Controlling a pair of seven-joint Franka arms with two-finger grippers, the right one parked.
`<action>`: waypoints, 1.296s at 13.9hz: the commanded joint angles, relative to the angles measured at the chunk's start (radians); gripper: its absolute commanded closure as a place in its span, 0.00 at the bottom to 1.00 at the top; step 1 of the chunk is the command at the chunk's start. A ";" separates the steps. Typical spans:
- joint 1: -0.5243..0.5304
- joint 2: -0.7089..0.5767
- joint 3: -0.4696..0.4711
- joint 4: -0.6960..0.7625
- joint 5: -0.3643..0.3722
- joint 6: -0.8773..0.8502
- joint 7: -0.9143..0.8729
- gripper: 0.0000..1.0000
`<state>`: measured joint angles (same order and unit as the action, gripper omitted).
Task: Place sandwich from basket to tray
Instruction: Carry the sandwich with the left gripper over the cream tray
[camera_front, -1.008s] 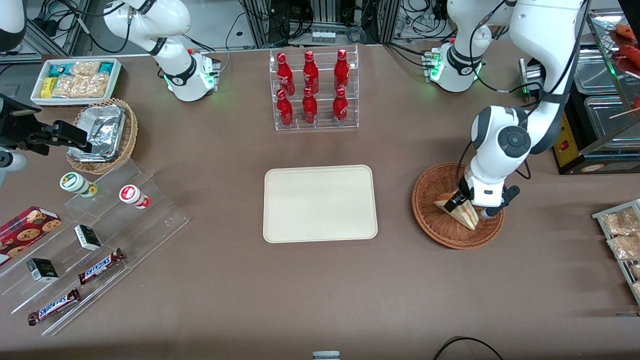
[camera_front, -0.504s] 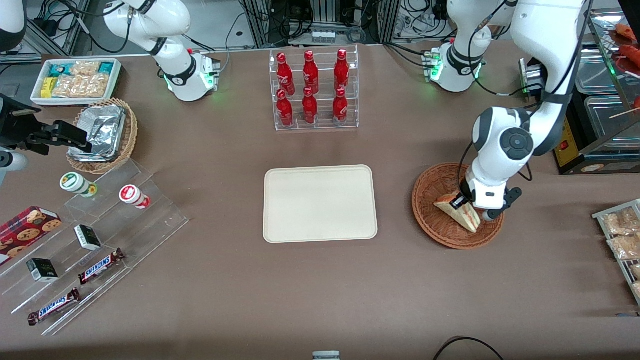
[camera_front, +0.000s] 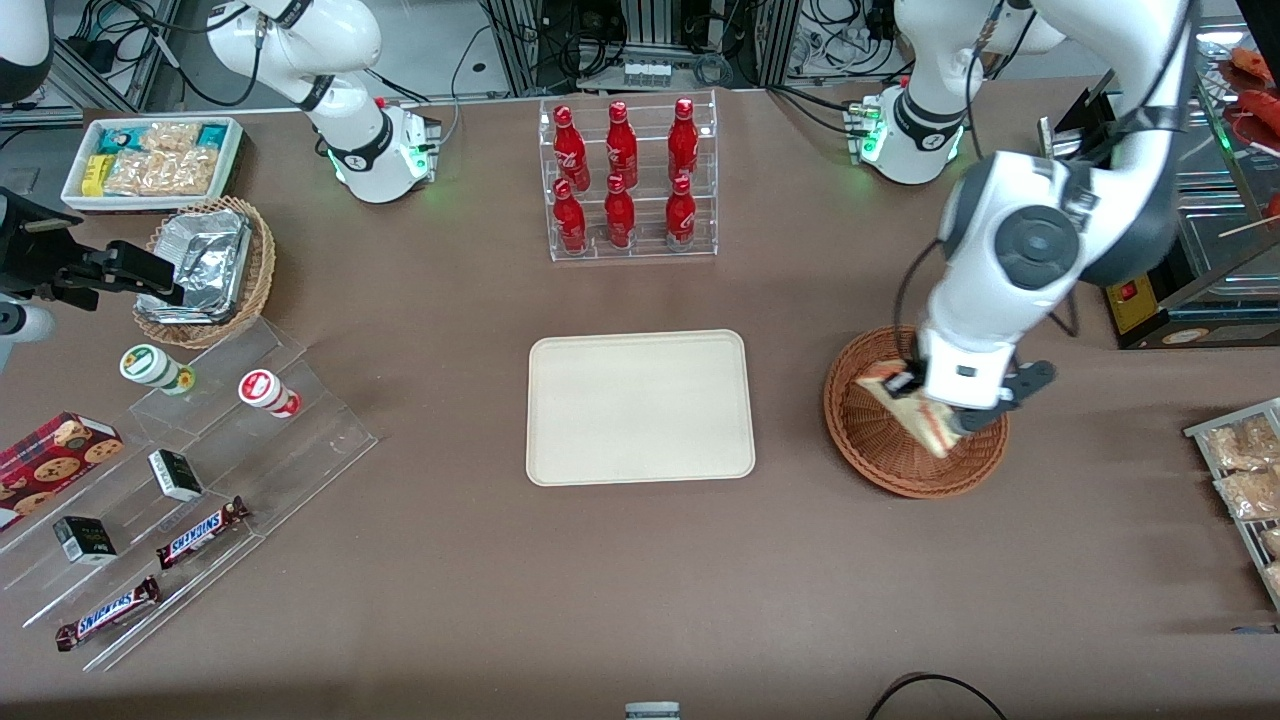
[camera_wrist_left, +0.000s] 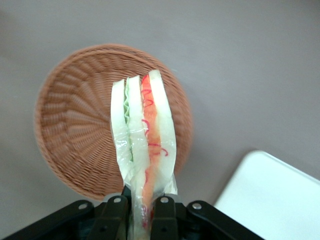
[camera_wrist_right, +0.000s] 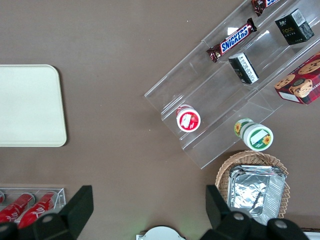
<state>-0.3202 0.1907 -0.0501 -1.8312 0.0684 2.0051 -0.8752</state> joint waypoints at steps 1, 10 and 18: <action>-0.078 0.116 0.006 0.157 0.014 -0.035 0.002 1.00; -0.278 0.404 -0.059 0.507 -0.111 -0.035 0.010 1.00; -0.392 0.493 -0.065 0.483 -0.093 0.080 0.088 1.00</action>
<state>-0.7035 0.6460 -0.1245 -1.3707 -0.0214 2.0856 -0.8558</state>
